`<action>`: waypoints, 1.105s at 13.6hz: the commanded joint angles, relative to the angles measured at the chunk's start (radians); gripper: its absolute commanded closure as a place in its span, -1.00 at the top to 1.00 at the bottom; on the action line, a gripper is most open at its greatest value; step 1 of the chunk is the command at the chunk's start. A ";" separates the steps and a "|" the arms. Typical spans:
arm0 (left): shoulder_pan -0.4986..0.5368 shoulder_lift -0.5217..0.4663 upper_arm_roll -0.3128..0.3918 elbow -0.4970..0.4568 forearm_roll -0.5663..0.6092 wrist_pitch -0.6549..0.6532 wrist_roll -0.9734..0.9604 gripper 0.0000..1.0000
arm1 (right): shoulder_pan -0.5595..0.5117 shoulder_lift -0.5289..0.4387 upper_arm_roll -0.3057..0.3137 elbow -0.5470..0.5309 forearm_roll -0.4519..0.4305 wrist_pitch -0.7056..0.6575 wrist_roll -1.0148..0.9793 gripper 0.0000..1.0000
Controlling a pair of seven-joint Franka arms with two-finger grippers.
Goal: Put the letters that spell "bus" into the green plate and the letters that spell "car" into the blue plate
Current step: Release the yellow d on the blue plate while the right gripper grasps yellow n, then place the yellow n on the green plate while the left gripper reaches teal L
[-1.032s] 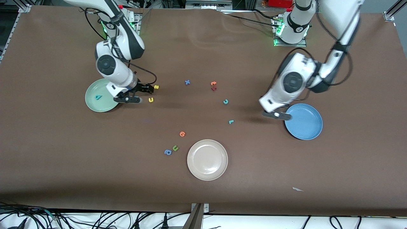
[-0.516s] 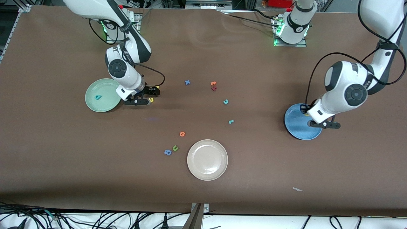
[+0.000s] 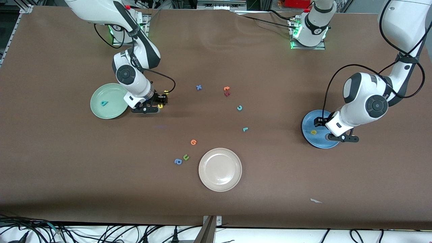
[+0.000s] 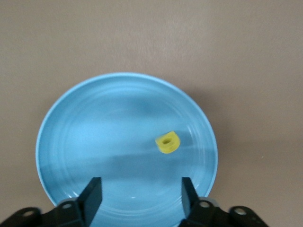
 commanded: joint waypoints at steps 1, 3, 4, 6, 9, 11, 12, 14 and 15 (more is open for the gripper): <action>-0.056 -0.009 -0.032 0.026 -0.032 -0.027 -0.088 1.00 | 0.002 0.022 0.000 0.013 -0.047 0.013 0.008 0.39; -0.140 0.004 -0.037 0.028 -0.032 -0.025 -0.255 1.00 | 0.002 0.024 0.000 0.013 -0.050 0.028 0.008 0.39; -0.184 0.014 -0.037 0.031 -0.033 -0.018 -0.327 1.00 | 0.002 0.024 0.000 0.015 -0.050 0.028 0.008 0.39; -0.267 0.056 -0.037 0.074 -0.068 -0.009 -0.479 1.00 | 0.003 0.025 0.001 0.018 -0.052 0.030 0.021 0.32; -0.396 0.146 -0.034 0.166 -0.078 0.027 -0.630 1.00 | 0.006 0.027 0.000 0.018 -0.052 0.028 0.022 -0.09; -0.464 0.209 -0.026 0.253 -0.075 0.025 -0.726 1.00 | 0.006 0.031 0.001 0.019 -0.052 0.028 0.022 -0.32; -0.498 0.236 -0.014 0.285 -0.073 0.024 -0.769 1.00 | 0.006 0.033 0.000 0.019 -0.052 0.028 0.022 -0.48; -0.559 0.267 0.027 0.322 -0.046 0.022 -0.815 0.99 | 0.006 0.031 0.000 0.019 -0.052 0.028 0.020 -0.63; -0.577 0.278 0.042 0.338 -0.046 0.019 -0.825 0.98 | 0.005 0.031 0.000 0.019 -0.052 0.027 0.020 -0.81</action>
